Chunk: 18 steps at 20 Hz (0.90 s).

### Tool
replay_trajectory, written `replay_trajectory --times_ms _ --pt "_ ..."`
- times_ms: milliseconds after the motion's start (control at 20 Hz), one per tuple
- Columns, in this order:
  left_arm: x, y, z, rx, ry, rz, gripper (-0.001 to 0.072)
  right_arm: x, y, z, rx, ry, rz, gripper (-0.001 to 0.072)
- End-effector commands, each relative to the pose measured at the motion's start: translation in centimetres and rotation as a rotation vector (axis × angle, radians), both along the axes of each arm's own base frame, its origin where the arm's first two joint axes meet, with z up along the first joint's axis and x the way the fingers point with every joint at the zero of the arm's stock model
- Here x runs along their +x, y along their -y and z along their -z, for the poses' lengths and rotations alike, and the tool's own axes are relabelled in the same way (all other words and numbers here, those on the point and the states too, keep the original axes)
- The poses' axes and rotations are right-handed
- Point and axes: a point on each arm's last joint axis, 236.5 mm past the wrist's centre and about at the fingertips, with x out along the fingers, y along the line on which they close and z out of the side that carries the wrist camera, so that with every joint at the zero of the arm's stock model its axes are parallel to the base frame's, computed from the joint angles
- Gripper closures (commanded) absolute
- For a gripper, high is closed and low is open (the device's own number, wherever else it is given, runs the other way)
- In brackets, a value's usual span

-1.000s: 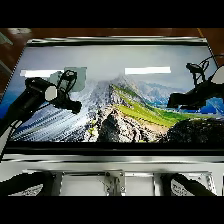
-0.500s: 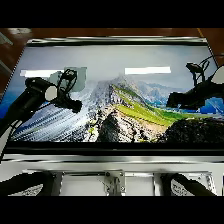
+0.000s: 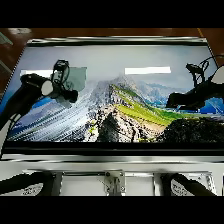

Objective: Fold the shirts.

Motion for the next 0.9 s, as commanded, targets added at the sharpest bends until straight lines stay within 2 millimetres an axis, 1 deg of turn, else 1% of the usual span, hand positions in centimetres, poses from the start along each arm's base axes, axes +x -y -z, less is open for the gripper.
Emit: replay_trajectory --times_ms 0,100,150,200,300,400,550,600,650,700,750,800,850 --pt "6.1 -7.2 0.2 -0.021 0.061 -0.169 0.0026 1.1 0.0 -0.2 0.002 0.045 0.021 0.0015" --pt "9.3 -10.6 2.1 -0.063 0.034 -0.261 0.0026 1.2 0.0 -0.3 0.005 0.048 0.028 0.0015" --pt "10.6 -11.6 3.1 -0.101 0.022 -0.298 0.0026 1.1 0.0 -0.2 0.005 0.045 0.027 0.0015" --pt "11.8 -12.1 4.4 -0.143 0.008 -0.328 0.0026 1.1 0.0 -0.2 0.003 0.046 0.024 0.0015" --pt "13.5 -12.0 7.5 -0.188 -0.044 -0.318 0.0026 1.1 0.4 -0.2 -0.014 0.046 0.022 0.0015" --pt "14.3 -11.8 10.1 -0.186 -0.082 -0.313 0.0025 1.0 0.7 -0.1 -0.028 0.04 0.022 0.0015" --pt "15.0 -12.1 12.7 -0.184 -0.108 -0.324 0.0027 1.0 0.6 -0.1 -0.025 0.041 0.022 0.0015" --pt "14.8 -12.3 13.2 -0.183 -0.12 -0.329 0.006 1.0 0.6 -0.1 -0.024 0.04 0.024 0.0015" --pt "14.6 -12.4 13.7 -0.186 -0.133 -0.342 0.0199 1.0 0.6 -0.1 -0.023 0.04 0.025 0.0015" --pt "14.4 -12.4 13.8 -0.186 -0.143 -0.342 0.0551 1.0 0.6 -0.1 -0.023 0.041 0.028 0.0015" --pt "14.2 -12.3 13.5 -0.188 -0.151 -0.341 0.0668 1.0 0.6 -0.1 -0.024 0.041 0.027 0.0015" --pt "14.0 -11.9 12.7 -0.195 -0.158 -0.335 0.0668 1.0 0.7 -0.1 -0.025 0.04 0.027 0.0015" --pt "13.9 -11.3 11.4 -0.196 -0.151 -0.318 0.0668 1.2 0.7 -0.2 -0.024 0.048 0.028 0.0015"
